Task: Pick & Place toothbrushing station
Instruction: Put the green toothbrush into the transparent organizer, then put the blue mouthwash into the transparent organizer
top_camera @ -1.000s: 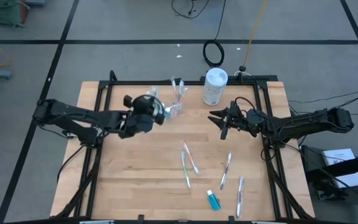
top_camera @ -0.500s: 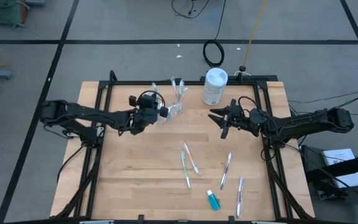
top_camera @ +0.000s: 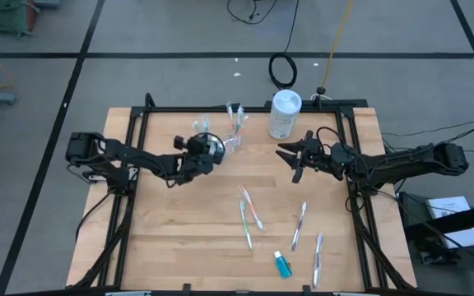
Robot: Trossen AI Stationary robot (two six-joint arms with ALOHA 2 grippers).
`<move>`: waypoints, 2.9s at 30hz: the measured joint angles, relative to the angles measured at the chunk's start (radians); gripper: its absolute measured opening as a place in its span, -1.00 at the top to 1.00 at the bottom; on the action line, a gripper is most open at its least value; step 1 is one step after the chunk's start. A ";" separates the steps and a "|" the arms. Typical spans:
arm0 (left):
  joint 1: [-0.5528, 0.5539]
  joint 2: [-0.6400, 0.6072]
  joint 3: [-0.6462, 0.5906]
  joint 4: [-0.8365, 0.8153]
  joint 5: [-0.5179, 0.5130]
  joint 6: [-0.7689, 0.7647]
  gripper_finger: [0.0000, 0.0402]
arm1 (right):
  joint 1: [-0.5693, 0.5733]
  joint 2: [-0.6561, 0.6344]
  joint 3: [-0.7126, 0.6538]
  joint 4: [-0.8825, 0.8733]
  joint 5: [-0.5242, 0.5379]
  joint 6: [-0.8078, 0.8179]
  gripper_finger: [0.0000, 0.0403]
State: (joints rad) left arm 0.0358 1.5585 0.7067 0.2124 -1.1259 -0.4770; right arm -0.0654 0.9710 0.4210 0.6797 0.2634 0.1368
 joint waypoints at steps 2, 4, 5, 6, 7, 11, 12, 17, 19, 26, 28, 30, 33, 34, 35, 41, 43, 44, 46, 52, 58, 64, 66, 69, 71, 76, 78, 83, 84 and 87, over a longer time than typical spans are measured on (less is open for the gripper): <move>-0.006 0.022 0.000 0.005 0.000 -0.004 0.99 | 0.000 0.000 0.000 0.000 0.000 0.000 0.42; -0.007 0.040 0.000 0.002 0.000 -0.016 0.98 | 0.000 0.000 0.000 0.001 0.000 0.000 0.42; -0.009 0.049 0.000 0.005 0.001 -0.027 0.97 | 0.000 0.000 0.000 0.000 0.000 0.000 0.42; -0.010 0.057 0.000 0.004 0.003 -0.034 0.97 | 0.000 0.000 0.000 -0.002 0.000 0.000 0.42; -0.011 0.062 0.000 0.000 0.006 -0.034 0.98 | 0.000 0.000 0.000 -0.002 0.000 0.000 0.42; -0.012 0.072 0.002 0.006 0.041 -0.031 0.98 | 0.000 0.000 0.000 -0.015 0.000 0.000 0.42; -0.012 0.072 0.002 0.005 0.042 -0.030 0.97 | 0.000 0.000 0.000 -0.019 0.000 0.000 0.42; -0.012 0.067 0.002 0.002 0.055 -0.014 0.90 | 0.000 0.000 0.000 -0.034 0.000 0.000 0.42; -0.012 0.067 0.002 0.002 0.055 -0.001 0.90 | 0.000 0.000 0.000 -0.041 0.000 0.000 0.42; -0.011 0.066 0.002 0.003 0.097 0.030 0.89 | 0.000 0.000 0.000 -0.076 -0.003 0.000 0.42; -0.011 0.066 0.002 0.003 0.112 0.034 0.89 | 0.000 0.000 0.000 -0.087 -0.003 0.000 0.42; -0.011 0.066 0.002 0.002 0.117 0.031 0.89 | 0.000 0.000 0.000 -0.094 -0.003 0.000 0.42; -0.011 0.064 0.002 0.001 0.122 0.035 0.89 | 0.000 0.000 0.000 -0.093 -0.003 0.000 0.42; -0.011 0.060 0.002 -0.003 0.126 0.035 0.89 | 0.000 0.000 0.000 -0.093 -0.003 0.000 0.42; -0.011 0.057 0.002 -0.004 0.133 0.034 0.89 | 0.000 0.000 0.000 -0.094 -0.003 0.000 0.42; -0.012 0.043 0.004 -0.010 0.169 0.030 0.73 | 0.000 0.000 0.000 -0.093 -0.003 0.000 0.42; -0.012 0.034 0.003 -0.016 0.170 0.030 0.62 | 0.000 0.000 0.000 -0.093 -0.003 0.000 0.42; -0.012 0.030 0.004 -0.010 0.171 0.031 0.57 | 0.000 0.000 0.000 -0.094 -0.003 0.000 0.42; -0.012 0.020 0.005 -0.007 0.185 0.052 0.47 | 0.000 0.000 0.000 -0.093 -0.003 0.000 0.42; -0.015 -0.031 0.004 -0.016 0.217 0.076 0.25 | 0.000 0.000 0.000 -0.088 -0.003 0.000 0.42; -0.051 -0.102 0.005 -0.036 0.213 0.077 0.14 | 0.000 0.000 0.000 -0.086 -0.003 0.010 0.42; -0.126 -0.164 0.005 -0.035 0.225 0.114 0.13 | 0.000 0.000 0.000 -0.074 -0.003 0.043 0.42; -0.153 -0.179 0.005 -0.031 0.238 0.119 0.13 | 0.001 0.000 0.000 -0.058 -0.004 0.083 0.42; -0.191 -0.187 0.005 -0.019 0.282 0.125 0.13 | 0.002 0.000 0.000 -0.025 -0.005 0.127 0.42; -0.214 -0.187 0.005 -0.007 0.315 0.146 0.13 | 0.002 0.000 0.000 -0.002 -0.008 0.193 0.42; -0.243 -0.187 0.005 0.020 0.344 0.190 0.13 | 0.044 0.004 0.001 0.075 -0.109 0.191 0.42; -0.245 -0.187 0.005 0.050 0.347 0.203 0.13 | 0.083 0.014 0.014 0.080 -0.097 0.188 0.42; -0.199 -0.187 0.005 0.159 0.614 0.235 0.13 | 0.181 0.067 0.107 0.005 -0.081 0.202 0.42; -0.187 -0.187 0.005 0.182 0.679 0.242 0.13 | 0.205 0.089 0.140 -0.028 -0.082 0.196 0.42; -0.162 -0.187 0.005 0.195 0.781 0.243 0.13 | 0.281 0.167 0.257 -0.167 -0.064 0.152 0.42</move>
State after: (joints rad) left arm -0.1263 1.3715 0.7120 0.4076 -0.3454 -0.2335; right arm 0.2159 1.1378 0.6783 0.5127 0.1994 0.2885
